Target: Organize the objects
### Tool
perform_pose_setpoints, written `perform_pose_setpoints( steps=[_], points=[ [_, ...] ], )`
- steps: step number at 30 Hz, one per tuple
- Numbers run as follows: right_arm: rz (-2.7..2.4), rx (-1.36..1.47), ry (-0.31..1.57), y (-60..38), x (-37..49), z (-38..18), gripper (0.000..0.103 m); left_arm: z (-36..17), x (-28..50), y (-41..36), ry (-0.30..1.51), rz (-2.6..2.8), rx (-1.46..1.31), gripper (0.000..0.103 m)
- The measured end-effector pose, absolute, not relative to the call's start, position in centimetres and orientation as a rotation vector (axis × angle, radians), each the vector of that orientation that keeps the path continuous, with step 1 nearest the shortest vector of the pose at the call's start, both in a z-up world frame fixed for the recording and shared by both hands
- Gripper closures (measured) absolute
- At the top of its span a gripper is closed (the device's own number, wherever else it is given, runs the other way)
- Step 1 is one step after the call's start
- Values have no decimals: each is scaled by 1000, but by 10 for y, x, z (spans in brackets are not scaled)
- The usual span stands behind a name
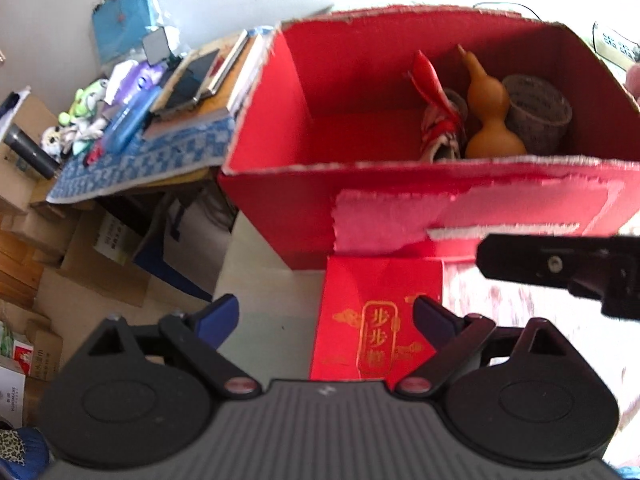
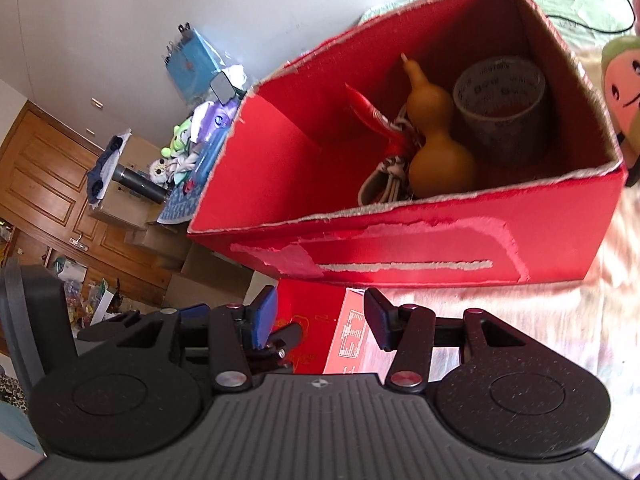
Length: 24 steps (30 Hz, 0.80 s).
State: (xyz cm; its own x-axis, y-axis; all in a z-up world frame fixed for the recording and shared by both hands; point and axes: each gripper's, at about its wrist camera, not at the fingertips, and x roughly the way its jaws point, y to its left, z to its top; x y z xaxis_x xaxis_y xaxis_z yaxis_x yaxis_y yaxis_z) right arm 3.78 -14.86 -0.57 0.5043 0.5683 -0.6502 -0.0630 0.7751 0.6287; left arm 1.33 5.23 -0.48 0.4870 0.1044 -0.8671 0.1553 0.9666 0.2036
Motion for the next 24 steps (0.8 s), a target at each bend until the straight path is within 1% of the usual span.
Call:
perform_pose_setpoints(
  steps=[8,22,24],
  points=[
    [401,602,1039,-141,46,-19,50,-25,15,55,1116,-70,273,9],
    [382,612,1087,-144,59,-31,50,-27,24,49,1121,-169,238,8],
    [387,609,1093,-143,60,-32,50,-28,26,48,1123,-175,237,6]
  ],
)
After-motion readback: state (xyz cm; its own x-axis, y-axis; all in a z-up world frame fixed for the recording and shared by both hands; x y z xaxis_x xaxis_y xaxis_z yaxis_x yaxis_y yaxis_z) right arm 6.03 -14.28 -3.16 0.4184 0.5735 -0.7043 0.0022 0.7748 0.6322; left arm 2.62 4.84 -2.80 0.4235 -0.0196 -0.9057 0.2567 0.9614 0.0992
